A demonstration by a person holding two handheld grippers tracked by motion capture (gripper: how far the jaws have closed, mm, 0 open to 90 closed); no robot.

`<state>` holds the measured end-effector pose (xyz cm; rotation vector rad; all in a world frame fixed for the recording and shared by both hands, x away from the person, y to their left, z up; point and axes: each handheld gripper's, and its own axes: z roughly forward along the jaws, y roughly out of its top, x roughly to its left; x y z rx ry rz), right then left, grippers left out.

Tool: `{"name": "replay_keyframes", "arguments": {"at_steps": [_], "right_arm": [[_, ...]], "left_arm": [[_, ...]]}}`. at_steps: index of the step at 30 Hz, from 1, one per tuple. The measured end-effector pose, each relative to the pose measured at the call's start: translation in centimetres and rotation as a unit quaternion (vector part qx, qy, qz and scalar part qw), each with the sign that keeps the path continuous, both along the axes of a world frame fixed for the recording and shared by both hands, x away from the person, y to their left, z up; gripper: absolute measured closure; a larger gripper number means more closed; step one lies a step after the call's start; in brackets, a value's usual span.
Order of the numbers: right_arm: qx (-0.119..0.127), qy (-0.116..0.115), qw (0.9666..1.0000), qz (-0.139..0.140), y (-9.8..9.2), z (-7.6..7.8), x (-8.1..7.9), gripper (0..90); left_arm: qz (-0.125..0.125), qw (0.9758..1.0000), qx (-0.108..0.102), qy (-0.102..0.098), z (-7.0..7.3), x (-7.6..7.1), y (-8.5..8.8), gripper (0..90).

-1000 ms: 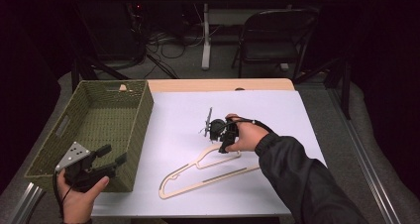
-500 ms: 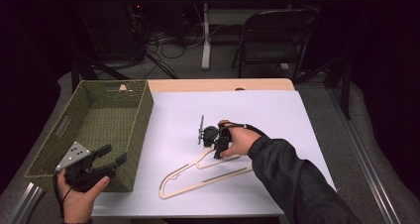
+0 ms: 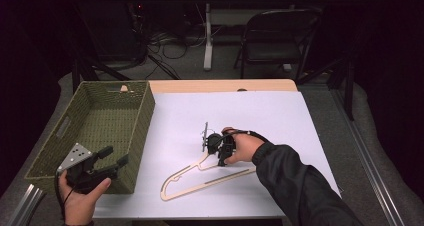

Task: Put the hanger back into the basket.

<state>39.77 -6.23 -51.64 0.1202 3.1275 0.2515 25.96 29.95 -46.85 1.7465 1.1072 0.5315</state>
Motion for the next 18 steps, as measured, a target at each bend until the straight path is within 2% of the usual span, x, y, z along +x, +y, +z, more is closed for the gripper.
{"name": "replay_keyframes", "arguments": {"at_steps": [18], "right_arm": [[-0.025, -0.009, 0.9996, 0.009, 0.19, -1.01, -0.05, 73.4]], "left_arm": [[-0.001, 1.0000, 0.001, 0.002, -0.09, 0.05, -0.03, 31.7]]}}
